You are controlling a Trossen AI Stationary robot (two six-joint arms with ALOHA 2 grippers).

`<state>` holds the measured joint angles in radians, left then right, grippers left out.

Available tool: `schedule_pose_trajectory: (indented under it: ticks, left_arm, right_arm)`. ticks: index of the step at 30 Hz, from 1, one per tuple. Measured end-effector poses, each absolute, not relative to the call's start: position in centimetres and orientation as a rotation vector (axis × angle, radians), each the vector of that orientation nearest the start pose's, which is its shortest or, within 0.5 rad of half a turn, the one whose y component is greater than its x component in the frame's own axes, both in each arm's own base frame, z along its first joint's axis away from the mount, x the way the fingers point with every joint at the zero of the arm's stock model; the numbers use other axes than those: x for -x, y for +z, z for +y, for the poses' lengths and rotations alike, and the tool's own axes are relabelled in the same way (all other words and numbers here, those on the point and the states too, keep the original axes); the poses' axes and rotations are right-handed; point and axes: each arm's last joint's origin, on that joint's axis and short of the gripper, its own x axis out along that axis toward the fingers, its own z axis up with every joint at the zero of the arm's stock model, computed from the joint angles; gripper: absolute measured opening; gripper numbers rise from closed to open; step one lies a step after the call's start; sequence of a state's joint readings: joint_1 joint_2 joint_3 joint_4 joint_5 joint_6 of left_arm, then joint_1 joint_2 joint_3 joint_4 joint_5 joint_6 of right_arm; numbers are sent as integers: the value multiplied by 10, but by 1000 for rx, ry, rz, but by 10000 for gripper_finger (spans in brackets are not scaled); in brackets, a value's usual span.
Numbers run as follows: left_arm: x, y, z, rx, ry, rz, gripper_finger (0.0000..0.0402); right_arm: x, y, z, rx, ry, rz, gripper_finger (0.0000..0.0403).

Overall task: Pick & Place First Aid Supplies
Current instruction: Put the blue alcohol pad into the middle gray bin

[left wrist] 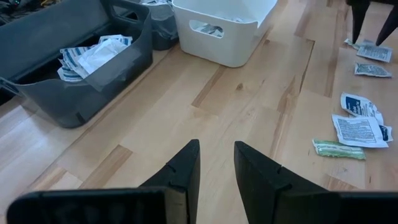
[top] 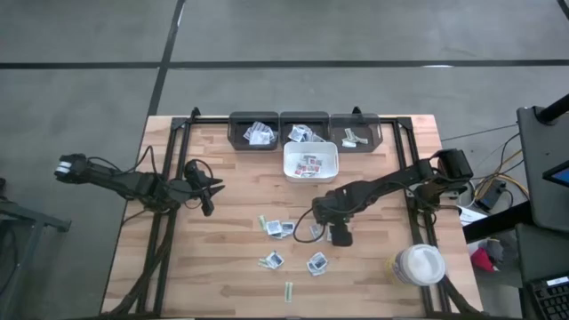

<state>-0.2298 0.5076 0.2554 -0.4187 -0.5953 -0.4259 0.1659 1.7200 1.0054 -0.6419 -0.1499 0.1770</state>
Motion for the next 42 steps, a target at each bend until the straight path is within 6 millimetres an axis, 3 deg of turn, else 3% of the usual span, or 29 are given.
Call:
schedule_pose_trajectory:
  ticks: [12,23,29,35,42]
  left_arm:
    - [-114,172,-10,137,474,530,94]
    - [-114,172,-10,115,478,527,94]
    - [-116,181,-14,89,302,474,94]
    - [-113,189,-14,98,258,406,94]
    - [-109,193,-14,94,205,367,94]
  right_arm:
    - [-319,124,62,-22,46,1548,136]
    - [-327,128,61,1,-4,1572,41]
    - [-326,130,61,-56,-26,1582,10]
    - [-330,145,62,-113,-20,1552,8]
    - [-338,196,69,-238,221,1519,8]
